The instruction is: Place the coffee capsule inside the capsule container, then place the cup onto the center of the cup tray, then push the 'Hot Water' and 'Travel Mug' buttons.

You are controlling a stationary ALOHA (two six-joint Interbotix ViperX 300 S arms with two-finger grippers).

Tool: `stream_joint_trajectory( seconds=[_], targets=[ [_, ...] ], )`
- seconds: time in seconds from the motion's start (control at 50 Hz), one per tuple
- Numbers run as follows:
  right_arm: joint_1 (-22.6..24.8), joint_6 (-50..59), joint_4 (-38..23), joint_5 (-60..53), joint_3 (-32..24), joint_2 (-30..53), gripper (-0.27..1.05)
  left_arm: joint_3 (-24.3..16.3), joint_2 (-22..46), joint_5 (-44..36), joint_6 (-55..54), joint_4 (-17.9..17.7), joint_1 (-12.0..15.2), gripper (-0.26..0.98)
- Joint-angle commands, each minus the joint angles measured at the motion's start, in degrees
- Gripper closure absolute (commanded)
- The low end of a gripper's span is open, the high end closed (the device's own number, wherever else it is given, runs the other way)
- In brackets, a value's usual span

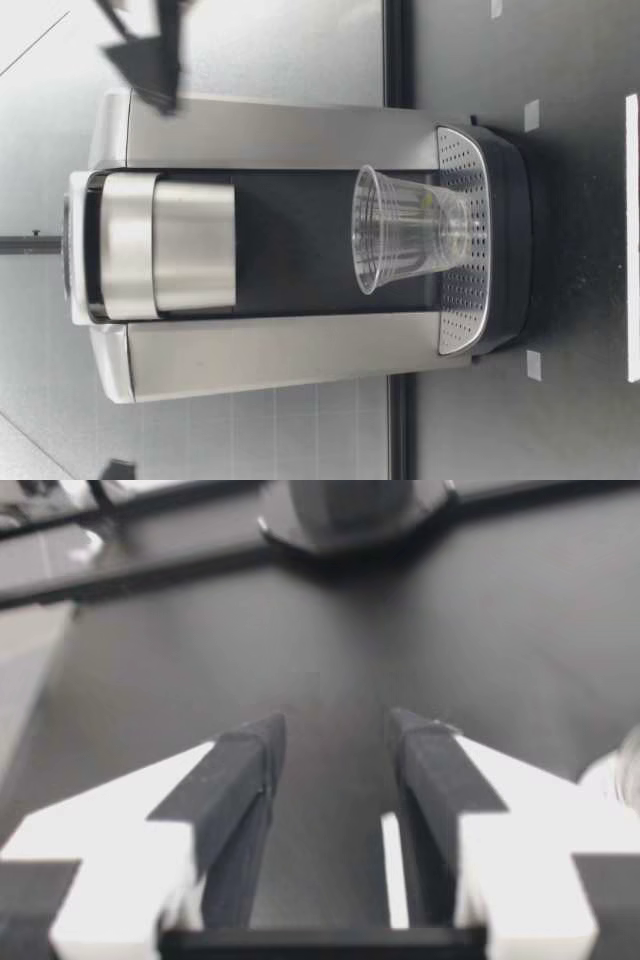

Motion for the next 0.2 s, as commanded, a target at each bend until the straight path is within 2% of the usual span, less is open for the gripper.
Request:
stream_joint_trajectory(
  seconds=[0.0,0.1,0.18],
  targets=[
    [0.97,0.00,0.00,-0.62,-1.23,-3.25,0.28,-2.20,0.26,-0.70,0.09,-0.09,0.18,0.29],
    [0.97,0.00,0.00,-0.35,-1.14,-6.59,0.30,-3.08,0.35,-0.70,0.70,-0.09,0.18,0.31],
    [0.97,-0.26,0.00,0.18,-1.23,-9.32,0.37,-3.96,0.26,-0.70,2.20,-0.09,0.18,0.31]
  ],
)
